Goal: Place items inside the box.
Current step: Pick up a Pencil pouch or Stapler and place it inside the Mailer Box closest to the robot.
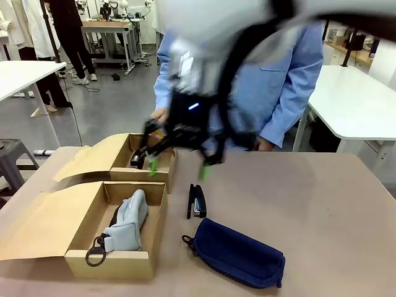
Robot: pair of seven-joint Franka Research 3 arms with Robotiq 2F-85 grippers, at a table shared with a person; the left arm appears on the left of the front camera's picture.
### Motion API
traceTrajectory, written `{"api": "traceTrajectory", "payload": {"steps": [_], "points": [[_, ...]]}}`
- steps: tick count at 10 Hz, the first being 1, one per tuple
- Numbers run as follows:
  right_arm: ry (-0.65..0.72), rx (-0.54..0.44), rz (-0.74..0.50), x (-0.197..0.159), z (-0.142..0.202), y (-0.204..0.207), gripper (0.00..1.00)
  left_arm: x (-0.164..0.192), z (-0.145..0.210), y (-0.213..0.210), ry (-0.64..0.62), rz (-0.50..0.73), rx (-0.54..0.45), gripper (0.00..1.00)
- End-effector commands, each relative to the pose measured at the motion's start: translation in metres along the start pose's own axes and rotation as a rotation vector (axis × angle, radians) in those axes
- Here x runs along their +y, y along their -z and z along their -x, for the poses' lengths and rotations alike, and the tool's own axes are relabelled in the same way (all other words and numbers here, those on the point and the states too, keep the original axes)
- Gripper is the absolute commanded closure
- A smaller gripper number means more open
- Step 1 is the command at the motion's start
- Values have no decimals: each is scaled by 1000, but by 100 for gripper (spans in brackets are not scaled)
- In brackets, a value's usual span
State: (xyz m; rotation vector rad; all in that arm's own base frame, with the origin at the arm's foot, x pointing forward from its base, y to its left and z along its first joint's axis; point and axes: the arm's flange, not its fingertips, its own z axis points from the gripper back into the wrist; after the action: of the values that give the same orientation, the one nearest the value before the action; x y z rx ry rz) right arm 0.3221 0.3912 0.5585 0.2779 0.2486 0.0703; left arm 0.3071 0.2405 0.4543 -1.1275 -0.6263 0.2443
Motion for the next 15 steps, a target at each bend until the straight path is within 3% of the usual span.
{"api": "traceTrajectory", "payload": {"steps": [1,4,5,6,7,9,12,13,15], "points": [[-34,9,-245,-128,29,-47,0,-2,-1,2,19,23,-15,0],[-83,-23,-616,-281,62,-61,0,-2,-1,2,19,23,-15,0],[-87,-99,-705,-327,80,-51,0,-2,-1,2,19,23,-15,0],[123,-192,-719,-372,93,-31,0,-2,-1,2,19,23,-15,0],[22,-289,-860,-401,107,0,0,-2,-1,2,19,23,-15,0],[-22,-386,-964,-435,126,78,0,-2,-1,2,19,23,-15,0],[8,-567,-1024,-443,149,166,0,-2,-1,2,19,23,-15,0],[19,-449,-968,-510,82,-38,0,-2,-1,2,19,23,-15,0],[19,-449,-968,-510,82,-38,0,-2,-1,2,19,23,-15,0]]}}
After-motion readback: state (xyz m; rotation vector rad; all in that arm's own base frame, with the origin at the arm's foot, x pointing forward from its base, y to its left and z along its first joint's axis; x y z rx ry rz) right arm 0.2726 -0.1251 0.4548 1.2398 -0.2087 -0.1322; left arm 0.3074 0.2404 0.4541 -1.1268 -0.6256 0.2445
